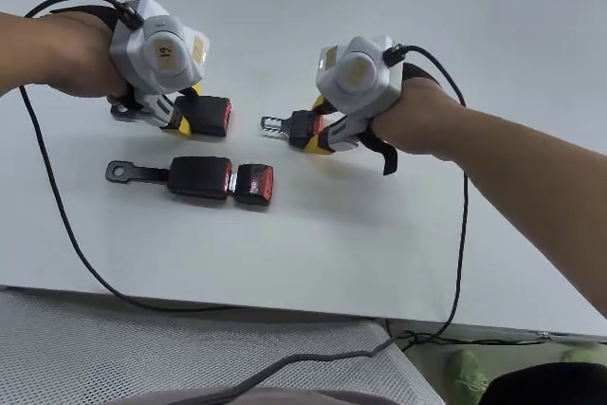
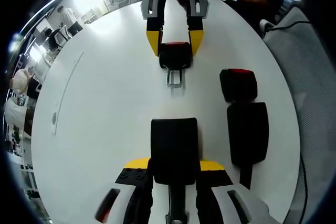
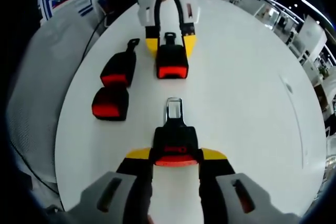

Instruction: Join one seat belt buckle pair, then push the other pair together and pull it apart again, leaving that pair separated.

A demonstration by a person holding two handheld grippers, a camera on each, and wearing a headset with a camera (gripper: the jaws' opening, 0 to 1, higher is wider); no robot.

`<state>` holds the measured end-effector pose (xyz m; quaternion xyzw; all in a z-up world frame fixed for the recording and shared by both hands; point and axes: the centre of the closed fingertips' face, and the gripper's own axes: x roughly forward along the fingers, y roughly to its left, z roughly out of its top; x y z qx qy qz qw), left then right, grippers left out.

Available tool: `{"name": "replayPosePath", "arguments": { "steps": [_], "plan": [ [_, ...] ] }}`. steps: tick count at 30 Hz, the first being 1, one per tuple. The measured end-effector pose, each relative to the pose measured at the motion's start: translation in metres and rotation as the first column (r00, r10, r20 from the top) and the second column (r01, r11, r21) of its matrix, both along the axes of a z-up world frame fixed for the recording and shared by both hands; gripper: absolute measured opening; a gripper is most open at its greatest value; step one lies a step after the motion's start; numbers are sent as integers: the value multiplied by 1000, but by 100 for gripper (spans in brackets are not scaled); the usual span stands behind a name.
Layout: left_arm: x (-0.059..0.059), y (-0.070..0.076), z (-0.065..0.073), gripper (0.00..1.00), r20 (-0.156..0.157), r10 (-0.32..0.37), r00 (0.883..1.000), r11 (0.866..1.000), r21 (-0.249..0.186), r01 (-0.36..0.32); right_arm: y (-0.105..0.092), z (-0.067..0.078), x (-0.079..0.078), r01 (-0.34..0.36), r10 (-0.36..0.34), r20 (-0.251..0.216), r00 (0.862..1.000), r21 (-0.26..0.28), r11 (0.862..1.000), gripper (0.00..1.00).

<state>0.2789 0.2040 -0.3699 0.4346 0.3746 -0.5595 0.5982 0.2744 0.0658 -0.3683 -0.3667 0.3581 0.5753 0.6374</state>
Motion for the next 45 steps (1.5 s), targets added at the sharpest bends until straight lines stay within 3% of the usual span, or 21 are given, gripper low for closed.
{"name": "replayPosePath", "arguments": {
  "steps": [15, 20, 33, 45],
  "plan": [
    [0, 0, 1, 31, 5, 17, 1000, 1000, 12, -17, 36, 4, -3, 24, -24, -9, 1000, 12, 1000, 33],
    [0, 0, 1, 31, 1, 16, 1000, 1000, 13, -16, 42, 4, -4, 14, -14, -17, 1000, 6, 1000, 33],
    [-1, 0, 1, 31, 0, 14, 1000, 1000, 11, -14, 51, 12, -9, -20, 19, 23, 1000, 25, 1000, 33],
    [1, 0, 0, 31, 3, -3, 1000, 1000, -24, 3, 57, 10, -7, -21, 20, 18, 1000, 41, 999, 33]
  ]
}}
